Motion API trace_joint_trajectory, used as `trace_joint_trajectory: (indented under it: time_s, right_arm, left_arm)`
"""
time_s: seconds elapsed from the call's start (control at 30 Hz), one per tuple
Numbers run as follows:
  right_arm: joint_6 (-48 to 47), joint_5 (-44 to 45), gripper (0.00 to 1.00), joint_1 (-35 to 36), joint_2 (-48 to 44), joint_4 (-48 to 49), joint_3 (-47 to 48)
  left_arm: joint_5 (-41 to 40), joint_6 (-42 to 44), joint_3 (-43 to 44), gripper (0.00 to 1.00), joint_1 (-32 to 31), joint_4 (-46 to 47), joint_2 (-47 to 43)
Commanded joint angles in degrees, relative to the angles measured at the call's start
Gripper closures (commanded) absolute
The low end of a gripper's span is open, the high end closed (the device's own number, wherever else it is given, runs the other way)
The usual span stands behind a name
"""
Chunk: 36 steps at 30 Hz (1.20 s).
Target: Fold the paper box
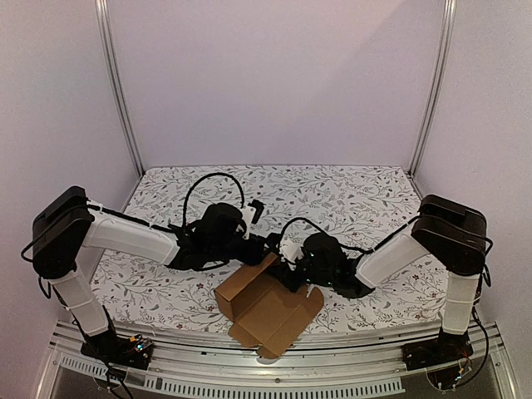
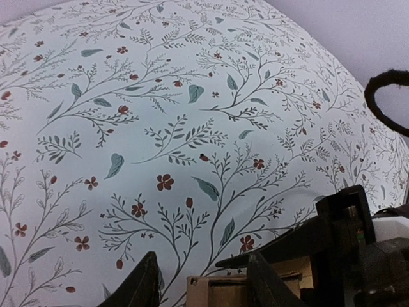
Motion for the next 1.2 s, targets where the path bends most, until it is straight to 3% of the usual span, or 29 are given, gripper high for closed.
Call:
trace_joint_trajectory:
  time_s: [0.0,0.5,0.67,0.9,1.03,1.17]
  right_arm:
    - [1.9,4.3,0.7,0.1,3.5,5.1,1.4]
    - [2.9,5.4,0.77,0.1,6.0,8.7,2.8]
    - [3.0,4.5,1.0,0.1,6.5,8.7,2.9]
    - [3.2,4.1,1.0,0.1,6.5,9.2,2.3]
    - [3.5,4.7,0.75,0.1,6.2,9.3,1.9]
    - [3.0,5.2,0.66,0.2,5.8,9.2,1.1]
  left_arm:
    - [0.1,0.4,0.2,0.55,-0.5,-3.8,1.4]
    - [0.5,0.4,1.4,0.55,-0.6,-5.9,1.6]
    - [0.2,0.7,1.6,0.55,-0.6,-6.4,1.4]
    - [0.3,0.5,1.8,0.55,-0.7,-6.6,1.6]
    - [0.2,0.5,2.1,0.55,-0.7,-6.7,1.8]
    - [0.2,0.4,2.3,0.55,-0.8,-6.9,2.1]
